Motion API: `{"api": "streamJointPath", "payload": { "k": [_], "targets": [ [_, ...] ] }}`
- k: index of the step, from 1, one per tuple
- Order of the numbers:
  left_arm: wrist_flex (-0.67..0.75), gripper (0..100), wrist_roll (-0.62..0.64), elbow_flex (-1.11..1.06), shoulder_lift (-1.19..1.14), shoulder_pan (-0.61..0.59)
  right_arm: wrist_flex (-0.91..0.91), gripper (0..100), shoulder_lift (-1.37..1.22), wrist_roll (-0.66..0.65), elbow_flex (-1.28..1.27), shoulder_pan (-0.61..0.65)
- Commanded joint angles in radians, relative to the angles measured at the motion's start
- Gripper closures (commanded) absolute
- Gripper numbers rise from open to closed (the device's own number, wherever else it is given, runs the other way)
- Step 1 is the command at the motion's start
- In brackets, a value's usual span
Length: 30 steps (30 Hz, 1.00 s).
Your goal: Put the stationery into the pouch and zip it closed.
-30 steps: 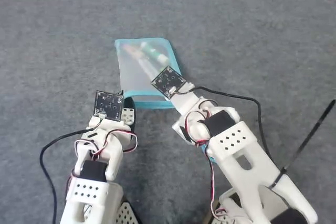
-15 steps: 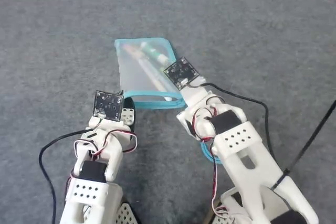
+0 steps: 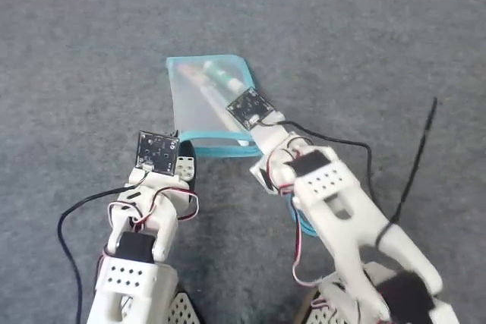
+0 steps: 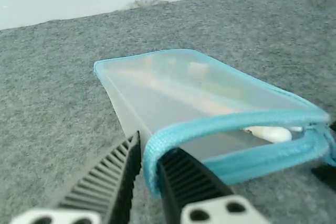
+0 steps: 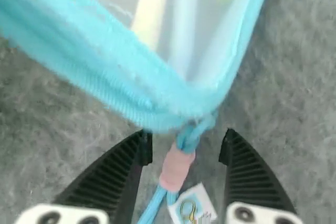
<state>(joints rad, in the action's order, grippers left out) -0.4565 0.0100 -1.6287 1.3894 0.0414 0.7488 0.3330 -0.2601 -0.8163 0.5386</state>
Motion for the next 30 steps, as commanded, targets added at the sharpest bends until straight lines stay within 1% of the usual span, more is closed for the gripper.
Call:
{"api": "streamJointPath", "payload": {
  "k": [1, 6, 10, 12, 14, 18, 23, 30],
  "targets": [
    [0.037, 99, -0.005, 0.021, -0.005, -0.002, -0.074, 81.0, -0.036, -0.014, 0.078, -0.036],
    [0.037, 99, -0.005, 0.021, -0.005, 0.005, -0.090, 88.3, -0.044, -0.015, 0.078, -0.048],
    [0.037, 99, -0.005, 0.021, -0.005, 0.005, -0.087, 99.8, -0.041, -0.017, 0.084, -0.059],
    [0.037, 99, -0.005, 0.021, -0.005, 0.005, -0.035, 99.2, -0.019, -0.017, 0.106, -0.076],
    [0.037, 99, -0.005, 0.021, -0.005, 0.005, 0.058, 99.2, 0.022, -0.015, 0.146, -0.081],
    [0.031, 99, -0.005, 0.036, -0.005, 0.003, 0.171, 99.4, 0.160, -0.021, 0.178, -0.068],
    [-0.040, 99, -0.005, 0.077, -0.009, 0.005, 0.255, 99.4, 0.314, -0.025, 0.178, 0.036],
    [-0.041, 99, -0.006, 0.079, -0.012, 0.008, 0.346, 99.4, 0.403, -0.051, 0.180, 0.248]
  ]
}}
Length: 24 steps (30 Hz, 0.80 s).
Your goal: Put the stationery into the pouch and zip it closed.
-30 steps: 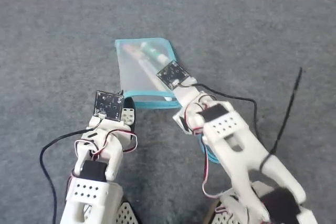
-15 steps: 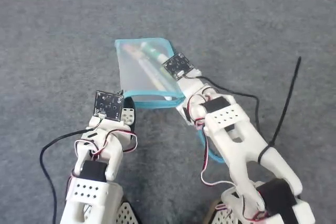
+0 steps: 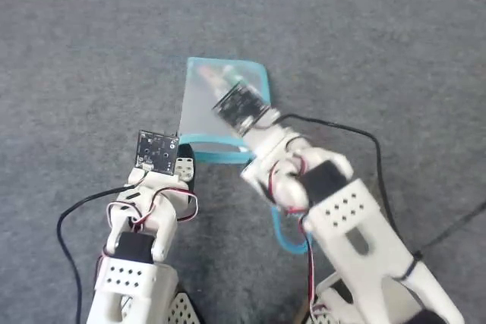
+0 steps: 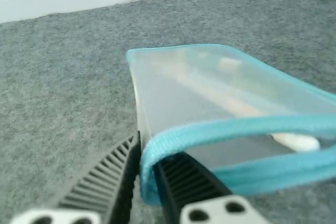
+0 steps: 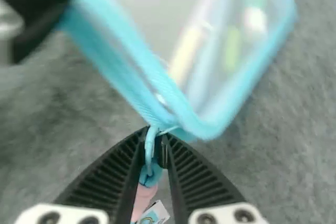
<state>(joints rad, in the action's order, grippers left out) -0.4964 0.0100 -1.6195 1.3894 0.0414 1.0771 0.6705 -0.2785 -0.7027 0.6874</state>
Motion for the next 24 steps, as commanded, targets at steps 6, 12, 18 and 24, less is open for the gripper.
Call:
{"api": "streamJointPath", "payload": {
  "k": [6, 12, 18, 24],
  "targets": [
    [-0.005, 99, -0.006, 0.070, -0.014, 0.026, 0.019, 99.4, 0.068, -0.035, 0.095, 0.232],
    [-0.005, 99, -0.006, 0.071, -0.014, 0.025, 0.036, 99.4, 0.079, -0.051, 0.097, 0.321],
    [-0.005, 99, -0.005, 0.071, -0.014, 0.025, 0.054, 97.2, 0.077, -0.055, 0.084, 0.289],
    [-0.005, 99, -0.005, 0.073, -0.012, 0.023, 0.113, 74.2, 0.079, -0.086, 0.034, 0.260]
  ]
}}
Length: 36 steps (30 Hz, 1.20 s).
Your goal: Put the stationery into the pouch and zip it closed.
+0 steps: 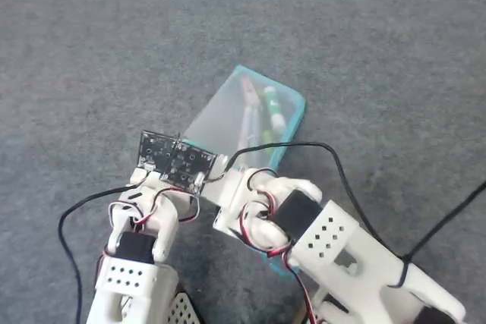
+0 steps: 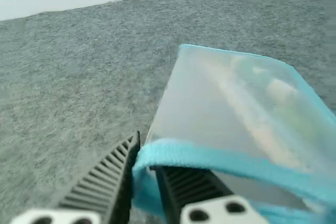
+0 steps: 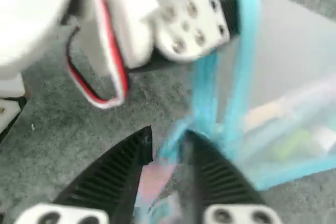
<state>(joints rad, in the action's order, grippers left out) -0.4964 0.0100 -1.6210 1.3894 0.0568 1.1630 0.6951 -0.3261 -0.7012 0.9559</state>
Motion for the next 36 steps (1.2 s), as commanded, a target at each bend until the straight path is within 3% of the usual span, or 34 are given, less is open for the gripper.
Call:
{"api": "streamJointPath", "payload": {
  "k": [1, 7, 11, 14, 21, 36],
  "targets": [
    [-0.005, 99, -0.005, 0.074, -0.011, 0.005, 0.044, 73.3, 0.056, -0.051, 0.035, -0.008],
    [-0.008, 99, -0.005, 0.090, -0.012, -0.043, 0.104, 73.1, 0.222, -0.064, 0.015, -0.028],
    [-0.051, 99, -0.005, 0.114, -0.011, -0.040, 0.113, 73.1, 0.363, -0.112, -0.068, -0.140],
    [-0.063, 99, -0.005, 0.122, -0.006, -0.046, 0.033, 73.2, 0.418, -0.166, -0.201, -0.208],
    [-0.078, 99, -0.005, 0.128, -0.005, -0.044, -0.229, 73.1, 0.423, -0.278, -0.488, -0.220],
    [-0.078, 99, -0.006, 0.128, -0.005, -0.038, -0.501, 73.2, 0.420, -0.285, -0.548, -0.220]
  ]
}}
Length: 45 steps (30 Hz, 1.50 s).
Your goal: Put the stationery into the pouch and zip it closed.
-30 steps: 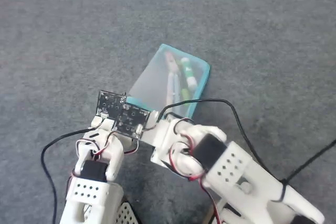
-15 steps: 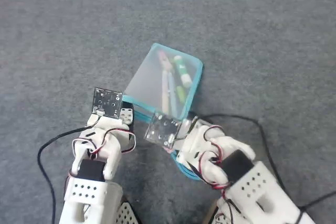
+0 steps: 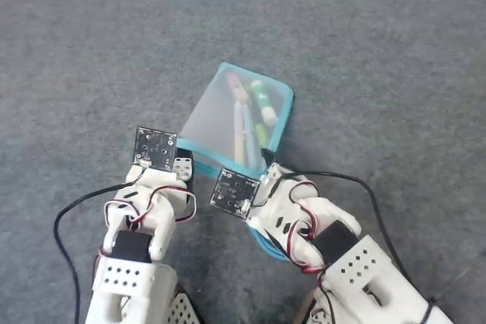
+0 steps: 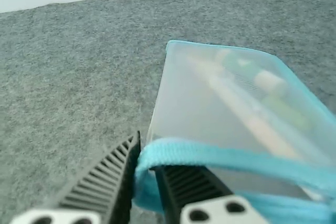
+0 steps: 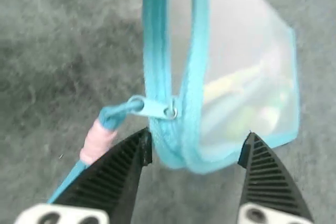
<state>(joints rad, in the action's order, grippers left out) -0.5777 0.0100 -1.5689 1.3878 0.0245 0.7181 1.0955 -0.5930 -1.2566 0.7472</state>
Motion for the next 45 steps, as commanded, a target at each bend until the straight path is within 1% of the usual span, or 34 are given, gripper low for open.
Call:
{"api": "streamJointPath", "payload": {
  "k": [1, 4, 8, 13, 16, 18, 20, 23, 26, 29, 35, 37, 40, 42, 44, 45],
  "targets": [
    [0.003, 99, -0.006, 0.076, -0.003, -0.006, -0.061, 73.2, 0.015, -0.018, 0.008, -0.012],
    [0.002, 99, -0.006, 0.074, -0.003, -0.006, -0.081, 73.2, -0.039, -0.049, 0.014, -0.012],
    [0.002, 99, -0.006, 0.074, -0.003, -0.006, -0.188, 74.9, -0.163, -0.063, 0.048, -0.044],
    [0.000, 99, -0.006, 0.071, -0.003, -0.006, -0.249, 81.6, -0.377, -0.061, 0.195, -0.157],
    [0.000, 99, -0.006, 0.071, -0.003, -0.006, -0.275, 91.3, -0.492, -0.055, 0.269, -0.200],
    [0.002, 99, -0.006, 0.070, -0.003, -0.006, -0.291, 99.8, -0.558, 0.011, 0.313, -0.226],
    [0.002, 99, -0.006, 0.073, -0.003, -0.006, -0.280, 98.5, -0.605, 0.081, 0.359, -0.252],
    [0.003, 98, -0.006, 0.079, -0.002, -0.006, -0.255, 99.2, -0.653, 0.101, 0.413, -0.291],
    [-0.006, 92, 0.000, 0.102, -0.002, -0.011, -0.220, 99.3, -0.682, 0.140, 0.450, -0.312],
    [-0.052, 89, 0.000, 0.128, -0.002, -0.014, -0.189, 99.3, -0.691, 0.189, 0.480, -0.326],
    [-0.227, 89, 0.000, 0.242, 0.012, -0.012, -0.156, 99.3, -0.693, 0.264, 0.516, -0.357],
    [-0.290, 89, 0.000, 0.262, 0.071, -0.012, -0.154, 99.3, -0.693, 0.284, 0.517, -0.375],
    [-0.371, 89, -0.006, 0.249, 0.226, -0.012, -0.130, 99.3, -0.693, 0.293, 0.525, -0.390],
    [-0.411, 89, -0.054, 0.220, 0.331, 0.000, -0.110, 99.3, -0.685, 0.293, 0.526, -0.384],
    [-0.439, 89, -0.107, 0.183, 0.417, 0.044, -0.084, 99.3, -0.676, 0.295, 0.535, -0.366],
    [-0.446, 89, -0.114, 0.170, 0.439, 0.074, -0.064, 99.3, -0.670, 0.296, 0.545, -0.357]
  ]
}}
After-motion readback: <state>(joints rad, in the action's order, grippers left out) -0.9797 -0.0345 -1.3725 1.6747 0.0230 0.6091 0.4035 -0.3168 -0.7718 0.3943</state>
